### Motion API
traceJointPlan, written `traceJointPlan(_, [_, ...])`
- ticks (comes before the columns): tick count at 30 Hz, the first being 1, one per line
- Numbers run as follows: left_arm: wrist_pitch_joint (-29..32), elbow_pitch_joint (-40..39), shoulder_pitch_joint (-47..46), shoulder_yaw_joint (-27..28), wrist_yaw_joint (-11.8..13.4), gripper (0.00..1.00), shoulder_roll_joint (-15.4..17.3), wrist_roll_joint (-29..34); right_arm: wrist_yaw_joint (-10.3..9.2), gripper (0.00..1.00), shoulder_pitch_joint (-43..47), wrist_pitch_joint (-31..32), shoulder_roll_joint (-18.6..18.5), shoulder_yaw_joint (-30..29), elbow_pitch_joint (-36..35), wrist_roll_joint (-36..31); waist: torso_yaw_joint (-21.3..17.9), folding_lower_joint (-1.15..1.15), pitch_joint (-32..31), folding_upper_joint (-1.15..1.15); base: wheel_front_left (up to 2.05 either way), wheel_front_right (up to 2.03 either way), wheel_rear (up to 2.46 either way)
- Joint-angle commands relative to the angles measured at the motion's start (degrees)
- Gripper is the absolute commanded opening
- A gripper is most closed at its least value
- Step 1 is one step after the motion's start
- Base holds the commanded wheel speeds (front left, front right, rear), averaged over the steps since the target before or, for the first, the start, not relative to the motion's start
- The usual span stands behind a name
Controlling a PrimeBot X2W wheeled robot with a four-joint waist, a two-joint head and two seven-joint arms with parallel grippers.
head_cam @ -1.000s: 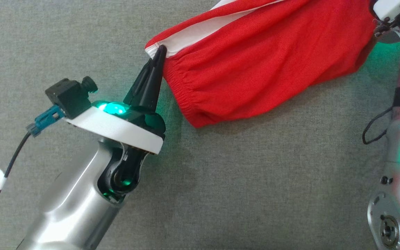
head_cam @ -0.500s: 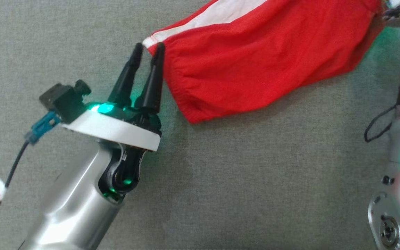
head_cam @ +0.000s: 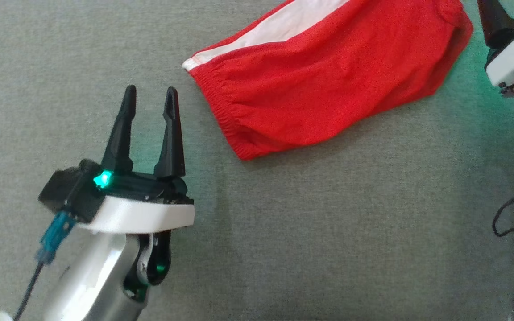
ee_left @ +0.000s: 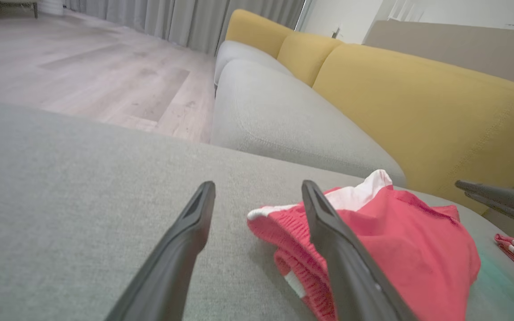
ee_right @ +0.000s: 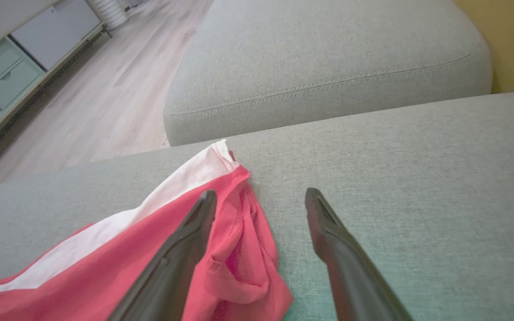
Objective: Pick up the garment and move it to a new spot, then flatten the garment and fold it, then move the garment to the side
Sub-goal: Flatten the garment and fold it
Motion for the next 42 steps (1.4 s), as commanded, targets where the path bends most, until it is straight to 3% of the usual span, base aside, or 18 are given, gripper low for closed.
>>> traceJointPlan(1, [-0.5,-2.4,0.7,2.7,0.6,1.00,0.6,1.7,0.43,1.00,-0.5,0.7,-0.3,1.1,-2.1,-0.6,0.4,0.01,-0.1,0.00,0.00,0.00,0.00])
traceJointPlan(4, [-0.5,-4.8,2.5,5.5,1.2,1.00,-1.6,8.0,0.43,1.00,-1.9,2.8,-0.5,1.2,-0.9,-2.4,1.6,0.01,0.3,0.00,0.00,0.00,0.00])
traceJointPlan(7, [-0.5,-5.5,4.2,7.3,0.2,1.00,-4.0,12.6,0.43,1.00,-4.0,5.3,-0.2,1.6,1.6,-4.8,3.0,0.01,0.8,0.00,0.00,0.00,0.00])
traceJointPlan(16, [-0.6,-3.1,8.3,12.0,-5.9,1.00,-11.0,19.0,0.43,1.00,-7.2,7.9,-2.0,1.6,12.6,-15.5,7.4,0.01,0.7,0.00,0.00,0.00,0.00])
traceJointPlan(20, [-0.6,-2.2,9.9,14.3,-8.5,1.00,-13.2,20.5,0.43,1.00,-6.4,10.8,-1.8,2.2,15.7,-14.8,7.9,0.01,0.2,0.00,0.00,0.00,0.00])
traceJointPlan(21, [-0.6,-2.0,10.3,14.8,-9.1,1.00,-13.6,20.8,0.43,0.94,-6.1,11.5,-1.8,2.6,16.0,-14.0,8.0,0.01,0.1,0.00,0.00,0.00,0.00])
traceJointPlan(22, [-0.6,-1.8,10.5,15.2,-9.7,1.00,-13.9,21.2,0.43,0.25,-5.9,12.2,-1.6,2.8,16.1,-12.7,7.9,0.01,0.0,0.00,0.00,0.00,0.00])
traceJointPlan(23, [-0.6,-1.7,10.7,15.7,-10.1,1.00,-14.3,21.4,0.43,0.00,-5.7,12.8,-1.3,3.0,16.1,-11.2,7.8,0.01,0.0,0.00,0.00,0.00,0.00])
traceJointPlan(27, [-0.6,-1.5,11.2,17.8,-11.9,1.00,-15.1,22.5,0.43,0.00,-5.6,12.6,0.4,2.3,14.8,-5.9,6.5,0.01,-0.1,0.00,0.00,0.00,0.00])
traceJointPlan(32, [-0.6,-0.4,12.9,20.5,-14.5,1.00,-15.6,24.4,0.43,0.00,-4.1,11.4,3.8,-2.9,12.9,1.5,2.7,0.01,-3.1,0.00,0.00,0.00,0.00])
traceJointPlan(42, [-0.6,2.2,16.4,24.1,-17.0,1.00,-15.8,27.2,0.43,0.00,3.1,11.3,1.1,-12.0,10.8,3.9,-1.9,0.01,-8.1,0.00,0.00,0.00,0.00])
